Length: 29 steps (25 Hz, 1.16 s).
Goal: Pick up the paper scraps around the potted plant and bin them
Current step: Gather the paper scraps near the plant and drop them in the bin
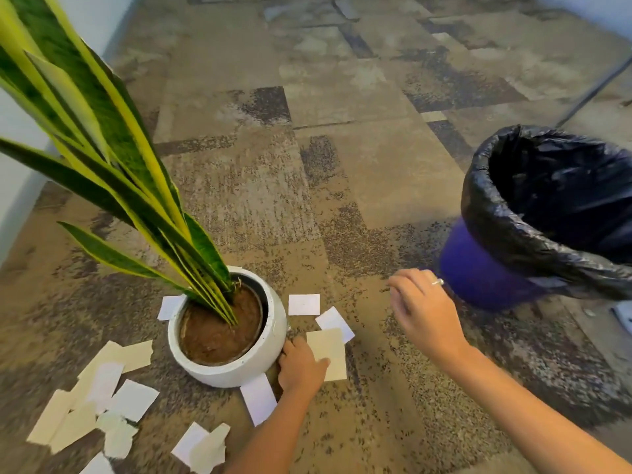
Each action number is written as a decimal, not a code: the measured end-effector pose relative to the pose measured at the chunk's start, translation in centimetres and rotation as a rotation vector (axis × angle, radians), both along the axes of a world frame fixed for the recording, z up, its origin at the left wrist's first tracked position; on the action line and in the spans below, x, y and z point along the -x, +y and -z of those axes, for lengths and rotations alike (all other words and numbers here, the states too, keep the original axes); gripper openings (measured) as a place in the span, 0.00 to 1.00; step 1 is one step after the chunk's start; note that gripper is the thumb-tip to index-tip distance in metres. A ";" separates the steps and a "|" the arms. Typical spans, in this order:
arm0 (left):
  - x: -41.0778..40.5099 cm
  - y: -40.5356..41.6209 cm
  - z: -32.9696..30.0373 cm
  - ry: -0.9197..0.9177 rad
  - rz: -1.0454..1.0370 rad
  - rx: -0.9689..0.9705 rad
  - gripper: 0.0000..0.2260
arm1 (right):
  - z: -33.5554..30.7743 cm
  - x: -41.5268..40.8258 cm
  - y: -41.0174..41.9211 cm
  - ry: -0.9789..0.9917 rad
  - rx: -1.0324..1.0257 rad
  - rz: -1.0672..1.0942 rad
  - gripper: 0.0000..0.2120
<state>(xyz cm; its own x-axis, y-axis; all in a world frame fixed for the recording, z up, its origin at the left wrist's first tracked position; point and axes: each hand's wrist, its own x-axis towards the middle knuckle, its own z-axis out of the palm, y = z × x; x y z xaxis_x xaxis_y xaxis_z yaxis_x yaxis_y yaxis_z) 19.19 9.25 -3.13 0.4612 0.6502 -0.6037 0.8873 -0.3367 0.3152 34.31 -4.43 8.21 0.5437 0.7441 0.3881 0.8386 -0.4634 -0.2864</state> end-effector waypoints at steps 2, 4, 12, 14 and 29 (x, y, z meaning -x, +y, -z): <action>0.2 -0.4 0.4 -0.008 -0.010 -0.017 0.22 | 2.6 1.0 0.4 0.150 0.118 0.018 0.09; 0.6 -0.9 0.5 -0.037 0.004 -0.055 0.19 | 4.9 1.3 1.3 0.320 0.187 0.071 0.10; 0.6 -1.5 0.5 -0.127 -0.093 -0.017 0.19 | 10.9 1.6 5.2 0.709 0.446 0.232 0.09; 0.5 -1.5 0.4 -0.134 -0.168 0.027 0.18 | 11.9 2.0 5.5 0.768 0.480 0.248 0.16; 0.8 -1.6 0.1 -0.326 -0.373 0.148 0.05 | 13.4 3.5 5.9 0.850 0.368 0.414 0.04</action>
